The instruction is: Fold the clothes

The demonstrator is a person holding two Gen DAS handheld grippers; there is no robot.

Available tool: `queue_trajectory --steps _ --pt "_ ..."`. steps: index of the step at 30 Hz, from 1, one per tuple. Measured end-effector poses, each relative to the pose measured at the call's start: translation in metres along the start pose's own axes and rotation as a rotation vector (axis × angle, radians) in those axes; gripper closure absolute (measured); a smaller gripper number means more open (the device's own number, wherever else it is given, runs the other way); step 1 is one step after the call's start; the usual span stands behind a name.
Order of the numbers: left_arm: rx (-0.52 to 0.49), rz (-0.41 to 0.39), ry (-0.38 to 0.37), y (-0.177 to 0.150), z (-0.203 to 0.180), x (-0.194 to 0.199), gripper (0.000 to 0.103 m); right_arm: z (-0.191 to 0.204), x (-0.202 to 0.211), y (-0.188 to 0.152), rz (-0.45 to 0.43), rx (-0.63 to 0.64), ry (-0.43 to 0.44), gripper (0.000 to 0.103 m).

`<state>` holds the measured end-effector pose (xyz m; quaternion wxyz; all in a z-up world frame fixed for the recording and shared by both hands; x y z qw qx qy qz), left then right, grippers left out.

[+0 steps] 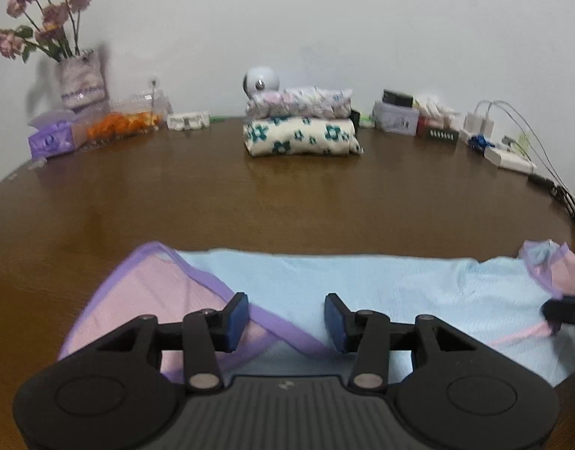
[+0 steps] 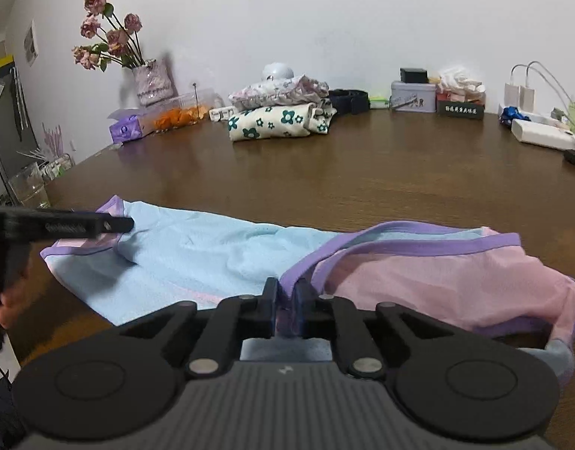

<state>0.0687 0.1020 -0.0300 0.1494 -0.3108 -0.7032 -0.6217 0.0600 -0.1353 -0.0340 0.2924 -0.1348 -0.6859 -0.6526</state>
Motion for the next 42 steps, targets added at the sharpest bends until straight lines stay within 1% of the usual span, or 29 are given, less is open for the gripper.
queue_trajectory --steps 2,5,8,9,11,13,15,17,18,20,22,23,24,26,27,28,29,30,31,33,36,38,39,42 --pt "0.034 -0.001 0.017 -0.007 0.007 -0.001 0.06 -0.002 0.009 -0.001 -0.023 0.0 0.011 0.096" --pt "0.059 -0.036 0.084 -0.011 0.019 0.003 0.06 -0.003 0.016 -0.011 -0.031 0.002 0.022 0.095" --pt "0.066 -0.034 0.079 -0.011 0.019 0.006 0.06 -0.004 0.016 -0.018 -0.019 0.018 -0.008 0.093" --pt "0.064 -0.034 0.076 -0.011 0.018 0.007 0.06 -0.006 0.021 -0.015 -0.03 0.013 -0.007 0.09" --pt "0.06 -0.038 0.086 -0.01 0.018 0.01 0.06 -0.009 0.029 -0.01 -0.054 0.003 -0.007 0.089" --pt "0.08 -0.048 0.097 -0.006 0.021 0.014 0.06 -0.014 0.036 -0.002 -0.08 -0.008 -0.012 0.087" --pt "0.096 -0.085 0.094 0.0 0.019 0.021 0.06 -0.028 0.032 0.011 -0.09 -0.021 -0.065 0.073" --pt "0.085 -0.115 0.078 0.006 0.012 0.022 0.06 -0.058 0.018 0.028 -0.076 -0.089 -0.155 0.066" --pt "0.074 -0.115 0.069 0.006 0.007 0.02 0.06 -0.073 0.01 0.037 -0.062 -0.124 -0.186 0.066" --pt "0.052 -0.092 0.056 0.003 -0.001 0.011 0.06 -0.096 -0.014 0.05 0.007 -0.204 -0.168 0.066" --pt "0.055 -0.068 0.052 -0.003 -0.004 0.003 0.06 -0.098 -0.039 0.056 0.095 -0.257 -0.094 0.066" --pt "0.058 -0.056 0.049 -0.006 -0.005 0.0 0.06 -0.097 -0.05 0.056 0.142 -0.273 -0.081 0.067" --pt "0.057 -0.047 0.048 -0.009 -0.006 -0.002 0.06 -0.094 -0.058 0.053 0.177 -0.274 -0.096 0.07" --pt "0.027 -0.048 0.066 -0.013 -0.008 -0.003 0.059 -0.088 -0.071 0.049 0.235 -0.276 -0.126 0.069" --pt "0.014 -0.047 0.071 -0.014 -0.01 -0.003 0.059 -0.085 -0.071 0.05 0.227 -0.275 -0.145 0.069" --pt "0.009 -0.046 0.074 -0.014 -0.01 -0.003 0.059 -0.082 -0.071 0.05 0.222 -0.26 -0.172 0.071" --pt "0.005 -0.045 0.076 -0.015 -0.011 -0.003 0.059 -0.08 -0.071 0.05 0.21 -0.234 -0.207 0.084" --pt "0.005 -0.043 0.075 -0.015 -0.011 -0.003 0.059 -0.079 -0.073 0.048 0.19 -0.208 -0.241 0.101" --pt "0.005 -0.042 0.074 -0.016 -0.011 -0.003 0.059 -0.077 -0.074 0.047 0.169 -0.194 -0.261 0.101" --pt "0.001 -0.039 0.073 -0.016 -0.011 -0.003 0.059 -0.079 -0.066 0.046 0.116 -0.227 -0.235 0.102" --pt "-0.006 -0.035 0.068 -0.018 -0.011 -0.001 0.059 -0.087 -0.026 0.052 -0.034 -0.247 -0.224 0.102" --pt "-0.003 -0.035 0.066 -0.018 -0.01 -0.001 0.058 -0.094 0.003 0.05 -0.11 -0.262 -0.211 0.102" --pt "-0.002 -0.034 0.065 -0.019 -0.01 -0.001 0.058 -0.097 0.016 0.046 -0.134 -0.266 -0.204 0.102" --pt "-0.007 -0.033 0.063 -0.018 -0.009 0.0 0.057 -0.094 0.034 0.021 -0.133 -0.238 -0.209 0.102"
Point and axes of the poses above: each gripper's, at about its wrist camera, not at the fingertips, and x roughly against the way its jaws point, z to its left, y to its top, the point moved 9 cm from there along -x, roughly the way its jaws point, and after that the axes turned 15 degrees about -y, right-handed, at the moved point
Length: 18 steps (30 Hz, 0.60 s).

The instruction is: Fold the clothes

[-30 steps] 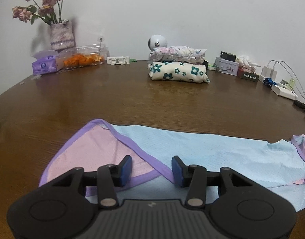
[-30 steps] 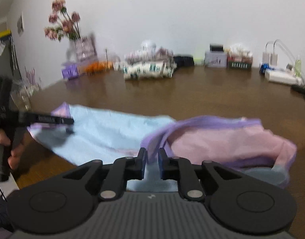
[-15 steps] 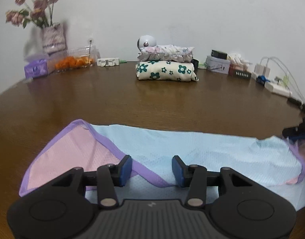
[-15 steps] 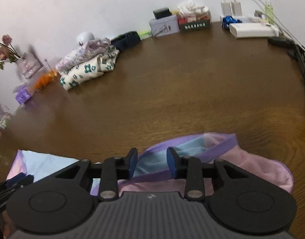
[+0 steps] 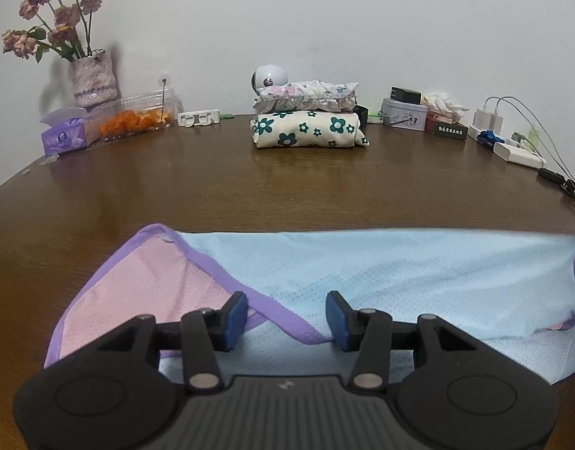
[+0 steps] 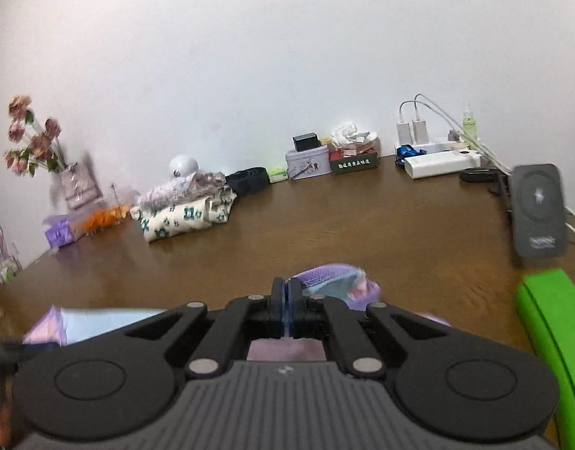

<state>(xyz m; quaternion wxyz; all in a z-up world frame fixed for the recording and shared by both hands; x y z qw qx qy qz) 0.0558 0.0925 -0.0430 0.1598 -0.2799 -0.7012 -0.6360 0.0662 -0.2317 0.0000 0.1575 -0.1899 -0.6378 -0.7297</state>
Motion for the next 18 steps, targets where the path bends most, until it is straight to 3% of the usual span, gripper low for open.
queue_trajectory --steps 4,7,9,11,14,18 --pt "-0.008 0.009 0.0 -0.001 0.0 0.002 0.056 -0.005 -0.006 -0.04 0.095 0.021 -0.039 0.102" --pt "-0.009 0.031 -0.014 -0.001 -0.001 0.005 0.057 -0.006 -0.008 -0.045 0.12 0.015 -0.047 0.1" --pt "-0.004 0.03 -0.03 0.003 0.001 0.011 0.057 -0.006 -0.005 -0.043 0.127 0.018 -0.053 0.088" --pt "-0.005 0.008 -0.008 0.012 0.009 0.018 0.056 -0.007 0.006 -0.035 0.099 0.022 -0.067 0.07" --pt "0.007 0.0 0.04 0.025 0.029 0.014 0.05 -0.012 0.023 -0.02 0.027 0.005 -0.059 0.068" --pt "0.086 0.034 0.035 0.032 0.053 -0.004 0.047 0.01 0.019 -0.014 0.021 0.047 0.002 0.068"
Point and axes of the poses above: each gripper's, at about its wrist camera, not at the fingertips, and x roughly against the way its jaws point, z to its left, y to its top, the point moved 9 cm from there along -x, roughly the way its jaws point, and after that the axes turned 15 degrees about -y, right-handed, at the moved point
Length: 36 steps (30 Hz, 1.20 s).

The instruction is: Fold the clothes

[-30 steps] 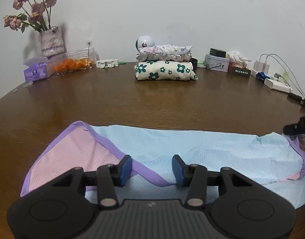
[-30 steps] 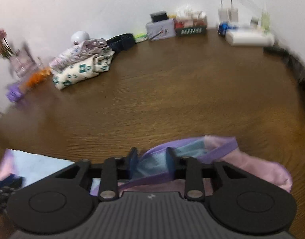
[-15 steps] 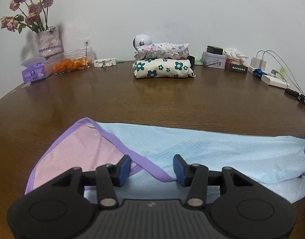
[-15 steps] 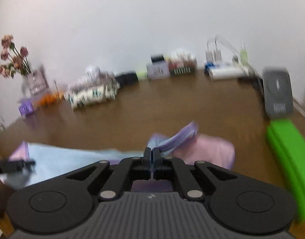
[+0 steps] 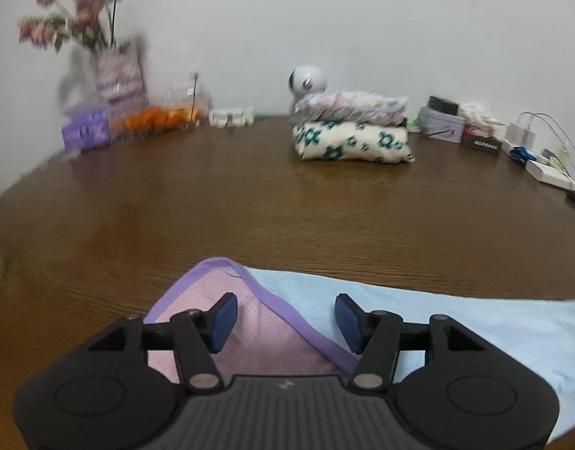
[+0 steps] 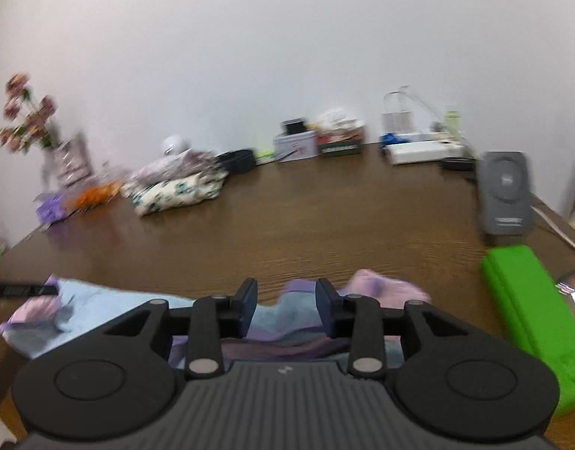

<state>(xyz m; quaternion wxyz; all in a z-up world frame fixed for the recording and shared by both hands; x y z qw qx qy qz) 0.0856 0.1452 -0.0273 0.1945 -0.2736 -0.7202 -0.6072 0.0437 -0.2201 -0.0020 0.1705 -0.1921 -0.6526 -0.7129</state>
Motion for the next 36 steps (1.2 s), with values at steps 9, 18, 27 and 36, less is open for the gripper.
queue_trajectory --steps 9,18,27,36 --pt "-0.009 -0.011 0.016 -0.009 0.0 -0.008 0.082 0.095 0.01 -0.028 -0.018 0.211 0.266 0.069" --pt "0.041 -0.048 0.089 -0.011 0.008 0.016 0.083 0.095 -0.002 -0.049 0.101 0.242 0.225 0.071" --pt "-0.135 -0.037 -0.088 -0.023 -0.08 0.01 0.066 0.027 -0.02 -0.001 0.01 0.066 -0.032 0.067" --pt "-0.151 0.004 -0.076 -0.042 -0.079 0.003 0.06 -0.034 -0.056 -0.02 0.112 -0.041 -0.282 0.097"
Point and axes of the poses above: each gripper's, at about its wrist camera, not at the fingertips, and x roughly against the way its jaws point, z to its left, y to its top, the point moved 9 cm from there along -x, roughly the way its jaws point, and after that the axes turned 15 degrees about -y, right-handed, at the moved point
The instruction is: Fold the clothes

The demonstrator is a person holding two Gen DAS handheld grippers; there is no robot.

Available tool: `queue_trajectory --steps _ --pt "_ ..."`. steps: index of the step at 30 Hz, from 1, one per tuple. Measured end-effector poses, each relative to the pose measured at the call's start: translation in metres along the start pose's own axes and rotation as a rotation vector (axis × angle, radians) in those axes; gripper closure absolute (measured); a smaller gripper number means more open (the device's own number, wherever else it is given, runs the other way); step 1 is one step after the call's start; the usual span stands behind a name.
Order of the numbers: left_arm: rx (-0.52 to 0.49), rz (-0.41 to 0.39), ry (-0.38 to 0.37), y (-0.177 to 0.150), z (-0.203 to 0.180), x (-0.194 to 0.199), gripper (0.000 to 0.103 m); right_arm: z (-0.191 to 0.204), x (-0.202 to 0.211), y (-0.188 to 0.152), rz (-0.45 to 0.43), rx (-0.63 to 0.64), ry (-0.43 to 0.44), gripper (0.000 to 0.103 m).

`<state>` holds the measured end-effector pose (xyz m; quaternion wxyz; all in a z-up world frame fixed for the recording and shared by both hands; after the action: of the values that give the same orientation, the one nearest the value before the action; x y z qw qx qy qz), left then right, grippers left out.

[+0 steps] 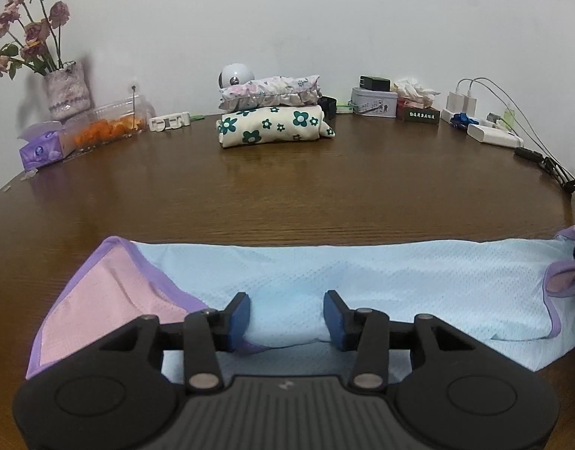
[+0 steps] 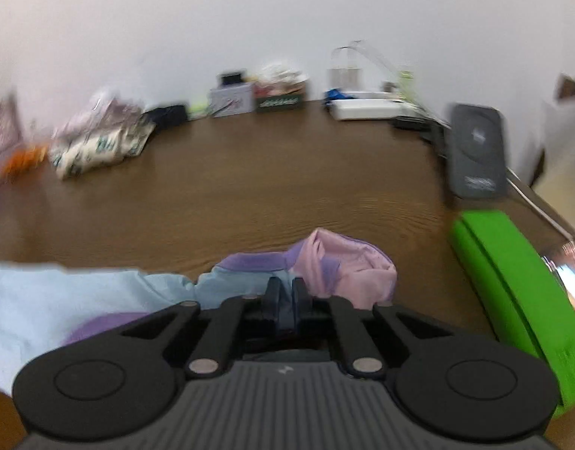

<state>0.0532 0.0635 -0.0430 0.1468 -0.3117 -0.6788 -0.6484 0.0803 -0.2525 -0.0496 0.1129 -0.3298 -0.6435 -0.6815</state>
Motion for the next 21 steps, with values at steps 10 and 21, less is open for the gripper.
queue_trajectory --steps 10,21 --pt "-0.006 -0.002 0.005 -0.001 -0.001 0.002 0.058 0.029 -0.012 0.016 0.063 0.143 0.122 0.073" --pt "-0.001 0.002 -0.005 -0.002 0.0 0.003 0.057 -0.011 -0.015 0.021 0.066 -0.104 0.105 0.072"
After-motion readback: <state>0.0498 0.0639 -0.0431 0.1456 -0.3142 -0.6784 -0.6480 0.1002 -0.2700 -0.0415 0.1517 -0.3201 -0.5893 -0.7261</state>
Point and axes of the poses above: each gripper's, at about its wrist camera, not at the fingertips, and x roughly against the way its jaws point, z to its left, y to its top, the point moved 9 cm from there along -x, roughly the way its jaws point, and after that the axes turned 15 degrees about -y, right-handed, at the moved point
